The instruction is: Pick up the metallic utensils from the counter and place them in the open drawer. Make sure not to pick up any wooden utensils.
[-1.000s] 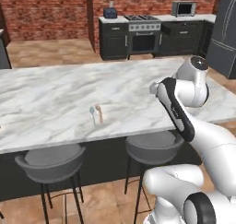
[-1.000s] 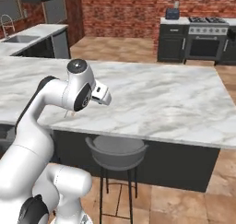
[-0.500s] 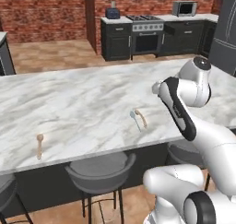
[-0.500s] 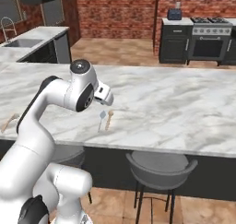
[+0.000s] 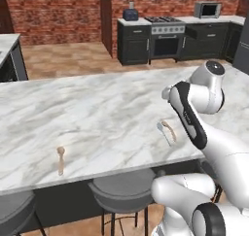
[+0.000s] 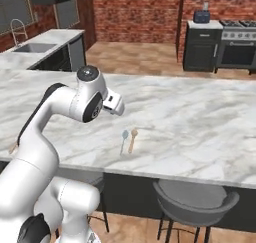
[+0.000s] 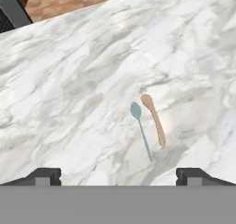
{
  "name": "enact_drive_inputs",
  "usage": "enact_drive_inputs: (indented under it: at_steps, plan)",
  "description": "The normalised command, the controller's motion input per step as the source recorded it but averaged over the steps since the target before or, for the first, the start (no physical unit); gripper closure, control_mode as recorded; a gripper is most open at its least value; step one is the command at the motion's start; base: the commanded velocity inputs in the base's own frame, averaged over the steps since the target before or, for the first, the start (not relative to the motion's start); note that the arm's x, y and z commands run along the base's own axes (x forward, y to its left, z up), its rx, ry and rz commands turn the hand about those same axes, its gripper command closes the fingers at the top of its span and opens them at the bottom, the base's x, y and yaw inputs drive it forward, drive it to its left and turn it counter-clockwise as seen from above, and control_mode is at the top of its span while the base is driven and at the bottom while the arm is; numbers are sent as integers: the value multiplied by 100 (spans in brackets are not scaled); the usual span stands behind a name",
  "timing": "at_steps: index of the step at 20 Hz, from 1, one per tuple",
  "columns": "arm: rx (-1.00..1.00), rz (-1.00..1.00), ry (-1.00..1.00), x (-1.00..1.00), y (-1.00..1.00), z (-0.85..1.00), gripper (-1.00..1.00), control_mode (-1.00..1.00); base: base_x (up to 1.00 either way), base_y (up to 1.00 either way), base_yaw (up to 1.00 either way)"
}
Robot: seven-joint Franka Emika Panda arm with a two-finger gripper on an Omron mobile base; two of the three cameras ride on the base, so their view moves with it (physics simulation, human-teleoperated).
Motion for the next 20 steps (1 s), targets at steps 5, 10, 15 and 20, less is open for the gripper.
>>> enact_drive_inputs:
  at_steps: [5,10,15,20]
  plan:
    - [0,0,0,0,0,0,-100,100,88,-20,32]
    - [0,0,0,0,0,0,-100,100,31,-32,32]
    - [0,0,0,0,0,0,-100,100,7,-68,41]
    - [0,0,0,0,0,0,-100,100,24,-38,39]
